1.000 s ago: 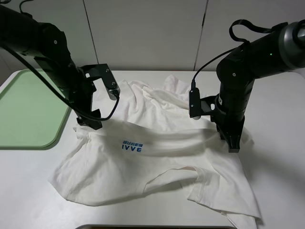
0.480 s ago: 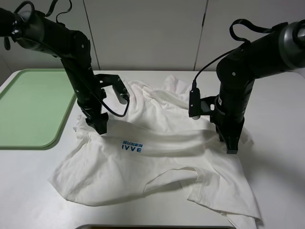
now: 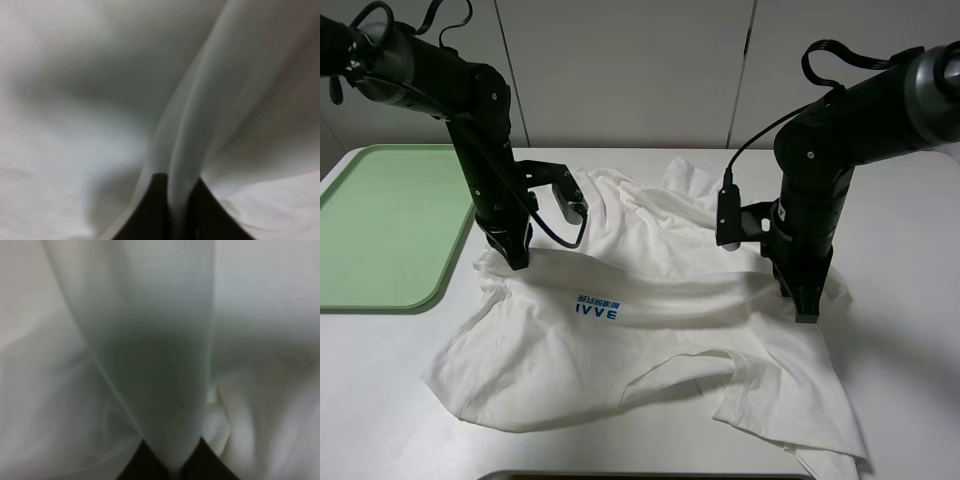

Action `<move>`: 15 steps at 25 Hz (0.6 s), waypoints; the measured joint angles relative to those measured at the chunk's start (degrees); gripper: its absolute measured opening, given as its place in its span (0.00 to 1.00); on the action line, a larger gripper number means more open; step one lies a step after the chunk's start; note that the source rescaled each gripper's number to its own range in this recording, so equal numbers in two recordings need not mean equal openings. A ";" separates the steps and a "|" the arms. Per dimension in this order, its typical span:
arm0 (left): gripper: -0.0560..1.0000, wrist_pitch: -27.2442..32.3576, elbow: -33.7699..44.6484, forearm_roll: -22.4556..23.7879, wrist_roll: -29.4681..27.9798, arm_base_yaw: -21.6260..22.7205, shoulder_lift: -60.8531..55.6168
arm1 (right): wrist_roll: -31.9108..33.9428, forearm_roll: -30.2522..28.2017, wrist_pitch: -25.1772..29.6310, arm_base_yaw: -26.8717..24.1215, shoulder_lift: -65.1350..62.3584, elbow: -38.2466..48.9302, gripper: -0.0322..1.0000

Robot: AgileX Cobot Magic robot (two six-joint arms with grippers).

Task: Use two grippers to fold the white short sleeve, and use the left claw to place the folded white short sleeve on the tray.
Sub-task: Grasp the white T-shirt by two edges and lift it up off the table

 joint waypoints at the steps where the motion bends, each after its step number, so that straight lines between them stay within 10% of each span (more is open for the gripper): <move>1: 0.11 0.38 -0.18 0.28 0.00 0.00 0.00 | 0.28 0.00 0.00 0.00 0.00 0.00 0.03; 15: 0.06 2.75 -0.18 -0.59 -3.01 -0.22 -9.78 | 13.85 -7.33 1.08 0.15 -5.51 0.00 0.03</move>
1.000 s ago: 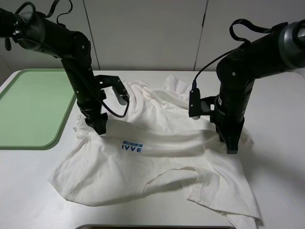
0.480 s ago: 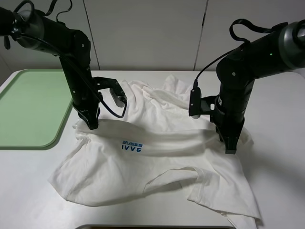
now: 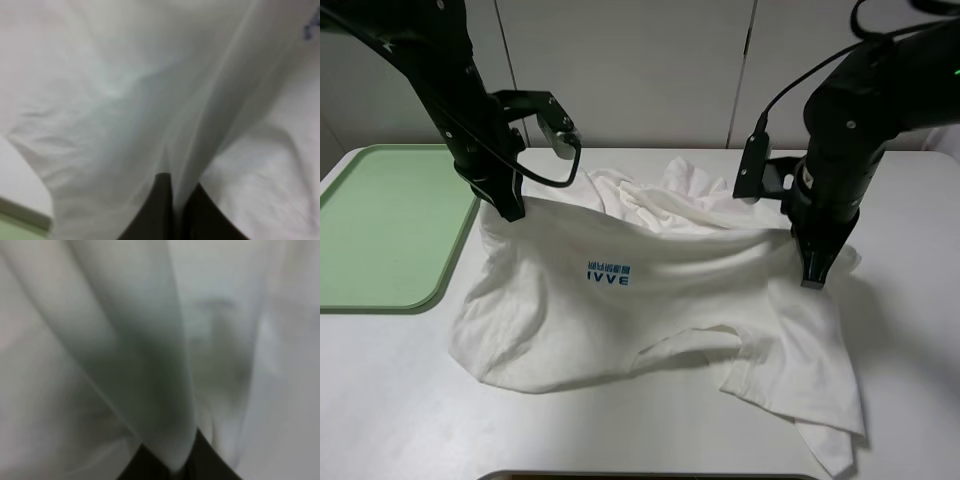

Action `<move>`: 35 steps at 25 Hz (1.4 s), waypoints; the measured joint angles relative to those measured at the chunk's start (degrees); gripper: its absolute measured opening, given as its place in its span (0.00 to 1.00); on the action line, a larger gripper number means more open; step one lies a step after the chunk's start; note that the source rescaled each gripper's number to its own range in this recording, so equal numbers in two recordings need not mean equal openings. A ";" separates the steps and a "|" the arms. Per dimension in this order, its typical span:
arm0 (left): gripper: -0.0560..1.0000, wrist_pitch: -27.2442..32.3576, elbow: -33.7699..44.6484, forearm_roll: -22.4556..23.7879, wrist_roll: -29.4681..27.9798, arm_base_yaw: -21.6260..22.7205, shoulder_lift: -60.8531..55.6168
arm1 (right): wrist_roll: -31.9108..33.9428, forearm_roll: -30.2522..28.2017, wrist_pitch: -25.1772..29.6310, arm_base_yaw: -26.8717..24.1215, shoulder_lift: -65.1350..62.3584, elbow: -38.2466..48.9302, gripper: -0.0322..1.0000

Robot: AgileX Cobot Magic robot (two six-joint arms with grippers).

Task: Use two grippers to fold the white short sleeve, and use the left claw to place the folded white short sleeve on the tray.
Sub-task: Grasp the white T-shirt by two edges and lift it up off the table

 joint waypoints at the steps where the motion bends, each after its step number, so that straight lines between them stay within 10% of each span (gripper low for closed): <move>1: 0.06 0.20 0.00 -0.45 0.00 0.00 -1.78 | 2.21 -2.05 0.00 0.00 -2.24 0.00 0.03; 15: 0.06 2.37 0.00 -3.21 -1.83 -9.12 -26.69 | 14.43 -13.73 2.23 0.00 -31.71 0.00 0.03; 27: 0.06 2.50 -0.99 4.51 -14.86 -21.91 -45.62 | 9.65 -16.57 9.14 0.00 -52.03 -3.19 0.03; 35: 0.05 5.62 -5.69 3.52 -19.50 -22.65 -51.71 | 1.29 -8.97 14.88 0.20 -56.82 -17.23 0.03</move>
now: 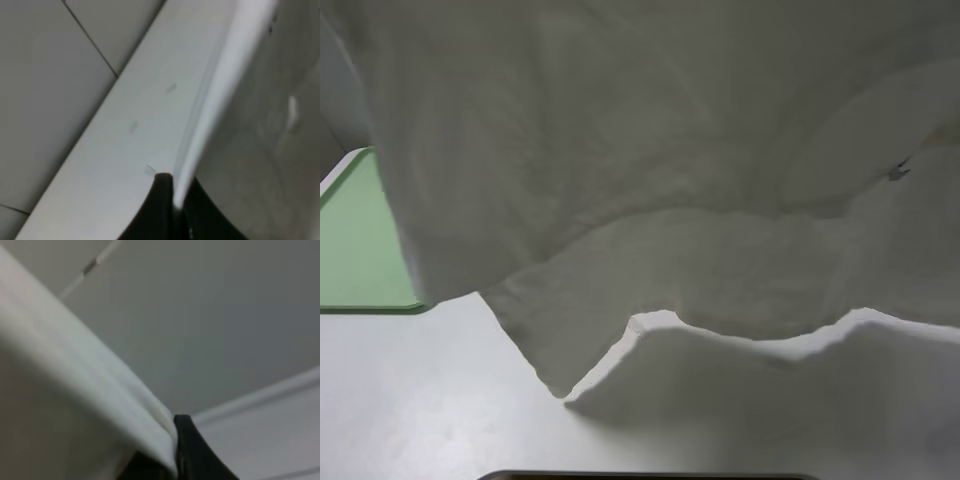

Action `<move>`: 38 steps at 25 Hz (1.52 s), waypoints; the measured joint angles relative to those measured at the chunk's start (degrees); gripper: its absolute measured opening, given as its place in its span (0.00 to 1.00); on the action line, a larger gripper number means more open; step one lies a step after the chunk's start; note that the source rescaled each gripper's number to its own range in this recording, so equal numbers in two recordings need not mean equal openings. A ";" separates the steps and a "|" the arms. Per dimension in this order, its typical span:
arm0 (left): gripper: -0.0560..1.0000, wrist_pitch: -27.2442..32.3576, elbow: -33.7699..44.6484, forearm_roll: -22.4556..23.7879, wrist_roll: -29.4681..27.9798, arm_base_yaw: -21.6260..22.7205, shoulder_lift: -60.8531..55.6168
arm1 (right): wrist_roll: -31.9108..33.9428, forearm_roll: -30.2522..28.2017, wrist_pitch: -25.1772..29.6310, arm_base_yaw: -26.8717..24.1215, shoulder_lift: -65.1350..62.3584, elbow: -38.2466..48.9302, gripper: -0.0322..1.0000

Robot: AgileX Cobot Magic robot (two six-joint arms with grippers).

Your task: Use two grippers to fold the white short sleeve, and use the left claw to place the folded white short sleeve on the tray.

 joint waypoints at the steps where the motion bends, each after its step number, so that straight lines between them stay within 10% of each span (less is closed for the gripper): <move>1: 0.05 0.15 -0.29 0.00 -0.06 0.00 -0.36 | -1.51 1.99 0.07 0.00 -0.26 -1.48 0.03; 6: 0.05 1.43 -0.71 5.03 -0.41 0.00 -0.37 | -5.28 6.04 -3.01 0.00 2.73 -3.84 0.03; 13: 0.05 9.54 -0.71 24.36 -0.43 0.85 17.36 | -5.67 2.18 -4.23 0.00 22.57 -3.98 0.03; 24: 0.05 9.15 -0.71 24.77 -1.08 13.81 36.51 | -5.52 -2.41 -11.45 -1.21 48.72 -3.98 0.03; 38: 0.05 -5.31 0.48 26.75 -1.08 16.66 36.68 | -5.50 -12.53 -24.56 -6.81 53.85 -3.98 0.03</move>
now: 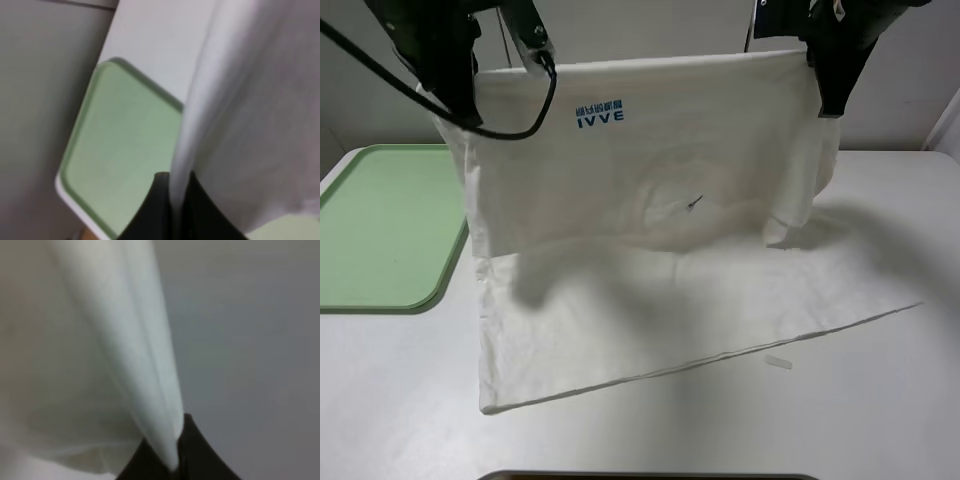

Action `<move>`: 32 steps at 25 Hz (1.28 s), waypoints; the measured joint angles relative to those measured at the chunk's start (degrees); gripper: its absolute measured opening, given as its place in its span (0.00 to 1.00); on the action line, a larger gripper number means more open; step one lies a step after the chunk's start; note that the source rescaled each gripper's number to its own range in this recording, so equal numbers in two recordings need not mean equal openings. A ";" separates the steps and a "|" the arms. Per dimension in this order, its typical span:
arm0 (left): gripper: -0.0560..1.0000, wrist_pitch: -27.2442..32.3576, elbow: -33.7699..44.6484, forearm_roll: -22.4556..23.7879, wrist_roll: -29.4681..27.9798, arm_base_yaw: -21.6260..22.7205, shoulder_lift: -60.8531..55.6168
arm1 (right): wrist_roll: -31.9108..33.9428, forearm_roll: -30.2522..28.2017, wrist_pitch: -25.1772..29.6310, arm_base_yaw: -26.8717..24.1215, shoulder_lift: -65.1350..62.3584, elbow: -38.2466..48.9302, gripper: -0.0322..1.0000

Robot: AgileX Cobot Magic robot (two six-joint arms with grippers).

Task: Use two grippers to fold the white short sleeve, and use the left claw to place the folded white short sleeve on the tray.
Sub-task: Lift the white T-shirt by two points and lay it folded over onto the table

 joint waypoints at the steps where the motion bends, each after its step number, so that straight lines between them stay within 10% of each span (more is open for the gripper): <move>1: 0.05 -0.45 0.72 1.59 0.00 0.00 0.00 | -0.07 -1.53 -1.43 0.00 0.00 0.00 0.03; 14: 0.05 -10.59 17.06 6.72 9.95 0.00 0.16 | -22.71 -0.32 -8.26 0.00 0.07 12.03 0.03; 23: 0.05 -2.95 22.32 -2.24 25.55 -6.74 0.16 | -26.58 -4.19 -10.58 -0.04 0.07 22.60 0.03; 32: 0.05 -1.11 23.29 -4.40 27.47 -10.64 0.16 | -26.73 -4.62 -5.09 -2.70 0.02 27.59 0.03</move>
